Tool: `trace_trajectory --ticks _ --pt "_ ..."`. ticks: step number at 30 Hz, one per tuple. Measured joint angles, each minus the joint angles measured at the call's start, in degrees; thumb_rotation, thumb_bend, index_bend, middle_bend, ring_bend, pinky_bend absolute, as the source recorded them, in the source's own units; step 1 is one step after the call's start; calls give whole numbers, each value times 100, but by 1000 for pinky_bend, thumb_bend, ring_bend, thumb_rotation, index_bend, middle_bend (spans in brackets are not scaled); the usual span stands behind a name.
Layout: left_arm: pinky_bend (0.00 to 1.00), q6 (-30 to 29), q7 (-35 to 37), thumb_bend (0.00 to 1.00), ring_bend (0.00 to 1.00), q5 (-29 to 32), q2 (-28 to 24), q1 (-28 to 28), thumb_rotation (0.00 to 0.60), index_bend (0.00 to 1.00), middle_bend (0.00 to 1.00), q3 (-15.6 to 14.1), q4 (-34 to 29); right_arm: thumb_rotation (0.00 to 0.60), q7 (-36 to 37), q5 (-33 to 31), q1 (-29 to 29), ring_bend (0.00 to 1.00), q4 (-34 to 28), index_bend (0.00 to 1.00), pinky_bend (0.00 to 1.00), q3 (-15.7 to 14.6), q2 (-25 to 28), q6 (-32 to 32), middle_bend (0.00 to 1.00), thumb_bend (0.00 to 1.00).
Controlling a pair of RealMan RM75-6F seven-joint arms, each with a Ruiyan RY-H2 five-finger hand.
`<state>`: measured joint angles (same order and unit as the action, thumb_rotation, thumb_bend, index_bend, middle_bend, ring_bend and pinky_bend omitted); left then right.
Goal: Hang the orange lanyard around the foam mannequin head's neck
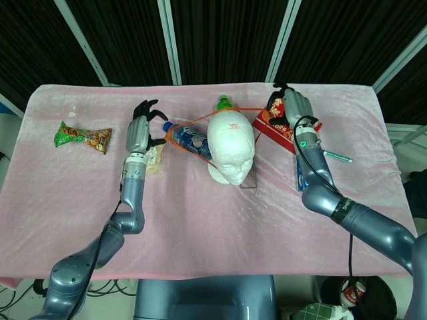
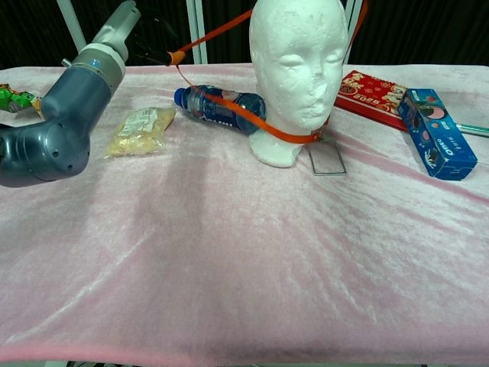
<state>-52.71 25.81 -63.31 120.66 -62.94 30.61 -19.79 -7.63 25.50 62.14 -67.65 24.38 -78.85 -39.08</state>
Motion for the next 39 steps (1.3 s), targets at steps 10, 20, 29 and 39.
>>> trace_trajectory --ticks 10,20,29,39 --pt "0 142 -31 46 0 115 -175 -18 600 270 26 57 -357 600 92 23 42 115 -42 196 161 -79 102 466 73 117" --pt "0 -248 -475 100 0 152 -496 230 600 269 33 35 -1088 600 273 -80 -106 117 -374 196 161 -57 391 385 83 127" --pt "0 -1129 -1165 129 0 -324 -1358 995 600 267 38 -485 -2647 600 367 393 -932 167 -1518 196 163 -267 1326 -276 122 287" --pt "0 -1881 -2310 168 0 -409 -3069 2285 600 267 45 -1034 -5882 600 -26 1043 -2030 359 -2587 196 284 -1101 2214 -1353 309 486"
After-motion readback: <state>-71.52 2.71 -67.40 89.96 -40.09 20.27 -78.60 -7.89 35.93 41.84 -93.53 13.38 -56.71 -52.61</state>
